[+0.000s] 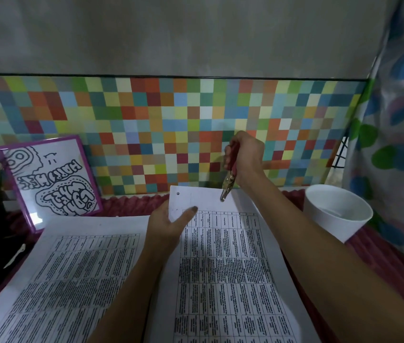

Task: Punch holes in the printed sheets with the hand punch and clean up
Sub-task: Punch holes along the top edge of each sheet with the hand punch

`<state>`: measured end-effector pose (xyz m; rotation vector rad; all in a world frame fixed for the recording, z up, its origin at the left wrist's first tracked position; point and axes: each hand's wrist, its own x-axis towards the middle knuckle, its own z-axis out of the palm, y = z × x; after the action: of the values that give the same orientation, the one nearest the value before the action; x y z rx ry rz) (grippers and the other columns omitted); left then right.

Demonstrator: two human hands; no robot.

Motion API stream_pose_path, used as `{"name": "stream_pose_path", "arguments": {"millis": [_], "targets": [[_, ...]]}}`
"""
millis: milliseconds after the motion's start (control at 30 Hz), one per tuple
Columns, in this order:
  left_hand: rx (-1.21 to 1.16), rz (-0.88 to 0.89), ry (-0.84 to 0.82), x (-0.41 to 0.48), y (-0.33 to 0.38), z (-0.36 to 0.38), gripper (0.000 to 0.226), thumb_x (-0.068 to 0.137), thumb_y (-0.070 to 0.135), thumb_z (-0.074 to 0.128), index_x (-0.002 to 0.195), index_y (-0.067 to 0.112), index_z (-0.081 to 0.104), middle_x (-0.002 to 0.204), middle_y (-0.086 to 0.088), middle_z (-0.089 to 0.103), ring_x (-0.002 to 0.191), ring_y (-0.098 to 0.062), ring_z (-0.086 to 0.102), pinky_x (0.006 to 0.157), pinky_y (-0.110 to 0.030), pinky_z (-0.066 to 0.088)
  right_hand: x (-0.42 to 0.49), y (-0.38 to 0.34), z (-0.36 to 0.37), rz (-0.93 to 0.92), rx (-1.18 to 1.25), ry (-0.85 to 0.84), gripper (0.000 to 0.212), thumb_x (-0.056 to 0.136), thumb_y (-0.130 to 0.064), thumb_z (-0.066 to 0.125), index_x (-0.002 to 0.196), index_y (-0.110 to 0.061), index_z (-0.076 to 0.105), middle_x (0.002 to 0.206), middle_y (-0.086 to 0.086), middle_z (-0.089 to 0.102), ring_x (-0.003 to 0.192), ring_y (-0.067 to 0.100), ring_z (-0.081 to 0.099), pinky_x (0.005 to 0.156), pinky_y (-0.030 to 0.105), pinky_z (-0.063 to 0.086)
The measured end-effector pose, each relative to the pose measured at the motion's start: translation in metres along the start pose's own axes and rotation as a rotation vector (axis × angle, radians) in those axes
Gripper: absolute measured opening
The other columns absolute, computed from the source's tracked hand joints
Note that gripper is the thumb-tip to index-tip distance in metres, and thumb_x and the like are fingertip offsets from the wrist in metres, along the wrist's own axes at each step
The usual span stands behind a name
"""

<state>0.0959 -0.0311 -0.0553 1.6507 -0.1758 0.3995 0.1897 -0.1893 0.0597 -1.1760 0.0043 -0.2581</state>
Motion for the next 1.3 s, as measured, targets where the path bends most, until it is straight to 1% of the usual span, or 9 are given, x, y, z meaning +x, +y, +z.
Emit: {"name": "stream_pose_path", "arguments": {"millis": [167, 233, 300, 400, 667, 800, 933, 1133, 1300], "targets": [[0.01, 0.015, 0.035, -0.001, 0.002, 0.0, 0.019, 0.089, 0.008, 0.067, 0.107, 0.003, 0.069, 0.094, -0.003, 0.076, 0.086, -0.015, 0.073, 0.07, -0.022, 0.058, -0.005, -0.006, -0.001, 0.107, -0.001, -0.217, 0.01, 0.081, -0.006, 0.045, 0.079, -0.004, 0.054, 0.059, 0.01, 0.05, 0.046, 0.02, 0.042, 0.047, 0.027, 0.035], [0.011, 0.02, 0.047, -0.001, 0.002, 0.001, 0.016, 0.089, 0.008, 0.067, 0.104, 0.003, 0.07, 0.092, -0.003, 0.076, 0.085, -0.016, 0.073, 0.069, -0.021, 0.057, -0.005, -0.007, -0.003, 0.15, -0.026, -0.326, 0.021, 0.072, -0.008, 0.05, 0.091, 0.0, 0.056, 0.063, 0.012, 0.055, 0.05, 0.023, 0.048, 0.051, 0.03, 0.041], [0.013, 0.019, 0.057, -0.001, 0.002, 0.0, 0.015, 0.089, 0.008, 0.067, 0.103, 0.003, 0.07, 0.091, -0.004, 0.076, 0.084, -0.016, 0.074, 0.067, -0.021, 0.057, -0.003, -0.007, -0.006, 0.11, -0.161, -0.353, 0.025, 0.074, -0.004, 0.048, 0.096, 0.003, 0.059, 0.066, 0.012, 0.061, 0.054, 0.025, 0.053, 0.054, 0.032, 0.049], [0.004, 0.019, 0.081, 0.0, 0.003, -0.001, 0.014, 0.089, 0.008, 0.067, 0.102, 0.004, 0.071, 0.09, -0.002, 0.077, 0.083, -0.014, 0.073, 0.067, -0.019, 0.056, -0.004, -0.01, -0.01, 0.029, -0.305, -0.334, 0.027, 0.081, 0.006, 0.041, 0.096, 0.004, 0.063, 0.068, 0.014, 0.062, 0.053, 0.025, 0.056, 0.055, 0.033, 0.054], [0.015, 0.027, 0.057, -0.001, 0.003, -0.004, 0.016, 0.088, 0.008, 0.067, 0.103, 0.013, 0.071, 0.093, 0.005, 0.076, 0.088, -0.01, 0.072, 0.073, -0.018, 0.057, 0.006, -0.019, -0.036, -0.046, -0.132, -0.149, 0.018, 0.075, -0.003, 0.042, 0.067, -0.004, 0.058, 0.059, 0.015, 0.051, 0.045, 0.021, 0.045, 0.045, 0.027, 0.038], [0.014, 0.023, 0.053, -0.001, 0.004, -0.002, 0.015, 0.088, 0.008, 0.067, 0.1, 0.017, 0.07, 0.092, 0.007, 0.076, 0.087, -0.008, 0.072, 0.07, -0.015, 0.055, 0.01, -0.023, -0.046, -0.05, -0.134, -0.103, 0.018, 0.081, -0.006, 0.041, 0.071, -0.005, 0.056, 0.057, 0.011, 0.052, 0.041, 0.02, 0.044, 0.046, 0.027, 0.039], [0.031, 0.015, 0.053, 0.0, 0.003, -0.003, 0.018, 0.088, 0.01, 0.067, 0.105, 0.008, 0.071, 0.094, 0.0, 0.076, 0.088, -0.012, 0.073, 0.075, -0.023, 0.059, 0.013, -0.02, -0.05, -0.044, -0.156, -0.073, 0.019, 0.081, -0.007, 0.042, 0.069, -0.004, 0.057, 0.059, 0.013, 0.053, 0.042, 0.022, 0.044, 0.045, 0.028, 0.041], [0.025, 0.033, 0.043, -0.001, 0.002, -0.003, 0.018, 0.089, 0.01, 0.067, 0.106, 0.006, 0.07, 0.097, -0.002, 0.076, 0.089, -0.014, 0.073, 0.075, -0.023, 0.059, 0.013, -0.016, -0.052, -0.061, -0.216, -0.079, 0.02, 0.08, -0.009, 0.043, 0.073, -0.001, 0.06, 0.06, 0.013, 0.056, 0.045, 0.022, 0.046, 0.046, 0.029, 0.042], [0.006, 0.05, 0.043, -0.001, 0.003, -0.003, 0.02, 0.088, 0.006, 0.067, 0.107, 0.004, 0.07, 0.097, -0.002, 0.076, 0.09, -0.012, 0.072, 0.072, -0.016, 0.055, 0.012, -0.015, -0.052, -0.078, -0.217, -0.035, 0.019, 0.08, -0.008, 0.043, 0.068, -0.005, 0.059, 0.058, 0.012, 0.055, 0.045, 0.021, 0.045, 0.045, 0.029, 0.04]]}}
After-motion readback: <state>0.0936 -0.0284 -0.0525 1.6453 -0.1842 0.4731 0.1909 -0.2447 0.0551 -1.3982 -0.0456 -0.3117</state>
